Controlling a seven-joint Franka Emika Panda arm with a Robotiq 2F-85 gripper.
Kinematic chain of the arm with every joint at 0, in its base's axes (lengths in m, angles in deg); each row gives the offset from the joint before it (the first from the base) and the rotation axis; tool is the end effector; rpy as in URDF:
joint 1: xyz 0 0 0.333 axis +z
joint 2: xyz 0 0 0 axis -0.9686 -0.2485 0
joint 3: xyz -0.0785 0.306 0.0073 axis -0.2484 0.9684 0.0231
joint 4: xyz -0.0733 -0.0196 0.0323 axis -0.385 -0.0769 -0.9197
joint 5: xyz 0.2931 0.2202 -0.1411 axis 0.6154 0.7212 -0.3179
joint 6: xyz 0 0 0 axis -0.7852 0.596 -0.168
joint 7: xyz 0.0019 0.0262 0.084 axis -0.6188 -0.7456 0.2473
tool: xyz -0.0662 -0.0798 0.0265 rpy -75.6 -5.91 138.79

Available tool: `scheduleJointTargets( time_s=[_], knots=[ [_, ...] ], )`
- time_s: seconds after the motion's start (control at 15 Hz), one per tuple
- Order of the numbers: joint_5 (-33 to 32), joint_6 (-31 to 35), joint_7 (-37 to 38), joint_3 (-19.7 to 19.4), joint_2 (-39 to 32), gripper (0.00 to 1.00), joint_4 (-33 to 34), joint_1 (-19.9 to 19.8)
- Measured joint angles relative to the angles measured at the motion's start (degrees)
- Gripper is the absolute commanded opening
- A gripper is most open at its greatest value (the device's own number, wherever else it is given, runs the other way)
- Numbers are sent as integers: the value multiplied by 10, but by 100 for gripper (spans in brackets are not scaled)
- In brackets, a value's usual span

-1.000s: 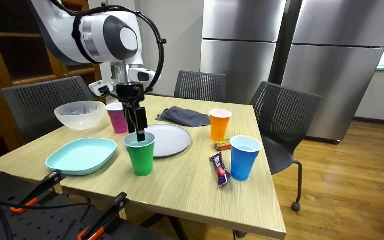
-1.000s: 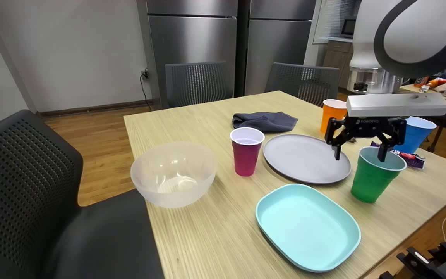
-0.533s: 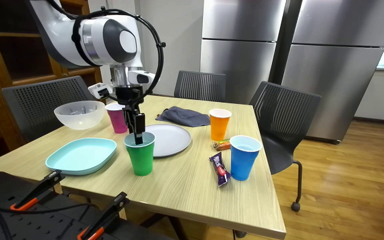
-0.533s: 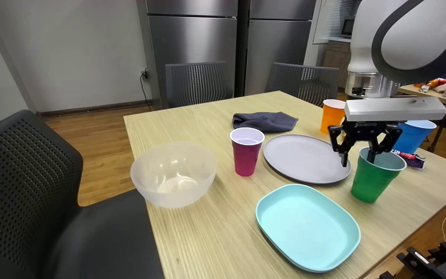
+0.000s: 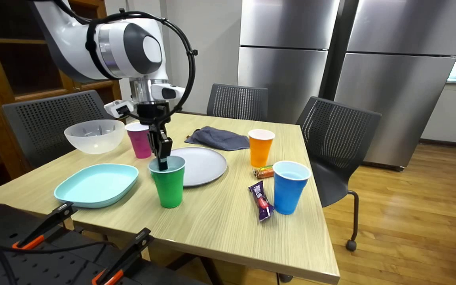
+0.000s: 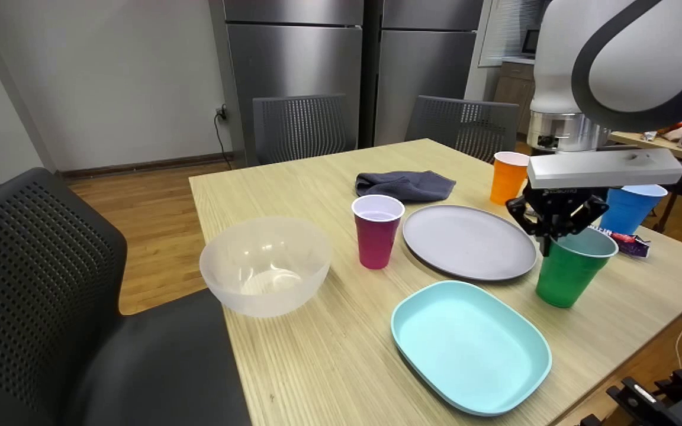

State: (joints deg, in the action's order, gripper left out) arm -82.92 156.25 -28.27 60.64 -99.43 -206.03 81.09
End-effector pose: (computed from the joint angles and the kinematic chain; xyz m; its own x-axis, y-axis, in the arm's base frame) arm 0.4252 -0.0001 0.1802 0.8592 -0.5115 -0.0138 -0.4998 -0.8447 0.1914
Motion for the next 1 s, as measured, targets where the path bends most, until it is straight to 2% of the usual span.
scheduleJointTargets(
  time_s=[0.2, 0.47, 1.0],
  knots=[
    [-16, -6, 13, -5, 0, 1, 0, 4],
    [-18, -50, 11, -2, 6, 1, 1, 10],
    [-13, -103, -4, 18, 55, 1, 32, 11]
  ],
)
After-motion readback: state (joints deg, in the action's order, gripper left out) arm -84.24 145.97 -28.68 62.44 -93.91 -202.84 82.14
